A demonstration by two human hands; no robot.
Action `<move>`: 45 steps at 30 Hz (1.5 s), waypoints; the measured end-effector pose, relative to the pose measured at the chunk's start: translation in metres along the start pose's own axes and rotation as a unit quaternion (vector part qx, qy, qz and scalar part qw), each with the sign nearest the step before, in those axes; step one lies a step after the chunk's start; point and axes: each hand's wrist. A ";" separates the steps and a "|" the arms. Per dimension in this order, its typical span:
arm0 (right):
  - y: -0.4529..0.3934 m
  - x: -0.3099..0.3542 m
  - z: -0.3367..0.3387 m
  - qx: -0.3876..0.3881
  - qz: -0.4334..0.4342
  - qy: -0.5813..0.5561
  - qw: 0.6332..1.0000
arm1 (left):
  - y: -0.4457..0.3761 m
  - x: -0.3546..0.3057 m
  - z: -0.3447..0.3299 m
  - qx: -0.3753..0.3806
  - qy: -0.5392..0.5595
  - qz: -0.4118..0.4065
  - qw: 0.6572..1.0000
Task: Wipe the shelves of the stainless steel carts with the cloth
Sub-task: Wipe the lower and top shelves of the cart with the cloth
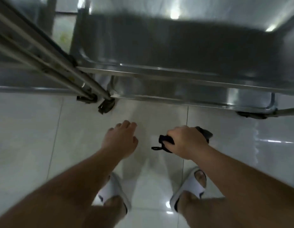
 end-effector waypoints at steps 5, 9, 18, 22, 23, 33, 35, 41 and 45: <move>0.096 0.080 0.039 0.068 -0.081 -0.018 0.994 | 0.131 -0.004 0.033 0.077 0.053 0.053 0.994; 0.158 0.152 0.114 0.141 -0.103 -0.008 0.985 | 0.239 0.002 0.089 0.066 0.093 0.080 0.990; 0.208 0.352 0.318 0.099 -0.098 0.032 0.990 | 0.412 0.089 0.246 0.017 0.168 0.127 0.977; 0.208 0.447 0.389 0.072 -0.054 0.060 0.994 | 0.470 0.143 0.301 -0.023 0.191 0.160 0.968; 0.204 0.469 0.402 0.061 -0.040 0.061 0.995 | 0.482 0.155 0.312 -0.039 0.199 0.172 0.964; 0.130 0.640 0.489 -0.013 0.117 0.028 0.993 | 0.542 0.270 0.402 -0.156 0.232 0.276 0.920; 0.110 0.666 0.511 -0.010 0.138 0.033 0.990 | 0.550 0.293 0.425 -0.167 0.232 0.305 0.908; 0.053 0.747 0.570 0.005 0.187 0.039 0.981 | 0.571 0.355 0.486 -0.206 0.252 0.360 0.874; 0.023 0.789 0.580 0.013 0.177 0.036 0.983 | 0.575 0.401 0.502 -0.212 0.272 0.369 0.863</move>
Point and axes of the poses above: each hand's wrist, its own y-axis away from the middle knuckle, its own z-axis out of the back of the hand, x = y × z, and after that the axes turned 9 degrees about x, right-handed
